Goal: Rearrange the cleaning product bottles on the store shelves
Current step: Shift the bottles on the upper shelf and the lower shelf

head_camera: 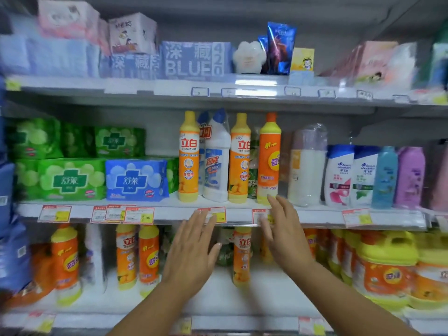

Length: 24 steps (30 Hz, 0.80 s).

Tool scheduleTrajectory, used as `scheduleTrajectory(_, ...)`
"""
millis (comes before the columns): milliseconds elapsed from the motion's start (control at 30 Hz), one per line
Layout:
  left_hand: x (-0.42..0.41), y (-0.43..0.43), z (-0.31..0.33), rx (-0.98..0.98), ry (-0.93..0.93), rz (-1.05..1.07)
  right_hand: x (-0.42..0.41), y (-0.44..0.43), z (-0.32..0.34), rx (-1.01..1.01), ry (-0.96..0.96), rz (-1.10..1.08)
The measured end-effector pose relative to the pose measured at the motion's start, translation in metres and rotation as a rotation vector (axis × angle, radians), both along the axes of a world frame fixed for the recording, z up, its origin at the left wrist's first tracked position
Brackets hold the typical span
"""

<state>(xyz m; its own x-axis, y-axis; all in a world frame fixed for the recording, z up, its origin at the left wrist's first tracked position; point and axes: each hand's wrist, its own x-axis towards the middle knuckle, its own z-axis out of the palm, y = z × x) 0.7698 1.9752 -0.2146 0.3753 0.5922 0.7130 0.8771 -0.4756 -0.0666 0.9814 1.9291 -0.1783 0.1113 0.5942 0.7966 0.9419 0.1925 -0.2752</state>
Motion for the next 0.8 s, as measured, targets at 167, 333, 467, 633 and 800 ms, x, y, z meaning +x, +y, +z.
scheduleTrajectory(167, -0.005, 0.035, 0.006, 0.023, 0.022, 0.013, 0.009, 0.042, 0.04, 0.026, 0.147, -0.035)
scheduleTrajectory(333, -0.002, 0.068, 0.022, 0.049, 0.045, 0.01, 0.009, 0.076, 0.061, 0.111, 0.227, -0.128)
scheduleTrajectory(467, 0.002, 0.074, 0.021, 0.052, 0.017, -0.023, 0.005, 0.085, 0.07, 0.092, 0.259, -0.205)
scheduleTrajectory(633, -0.001, 0.072, 0.022, 0.054, 0.022, -0.066, 0.004, 0.085, 0.081, 0.047, 0.342, -0.227)
scheduleTrajectory(800, 0.003, 0.068, 0.024, 0.034, -0.015, -0.05, 0.0, 0.055, 0.081, 0.227, 0.365, -0.038)
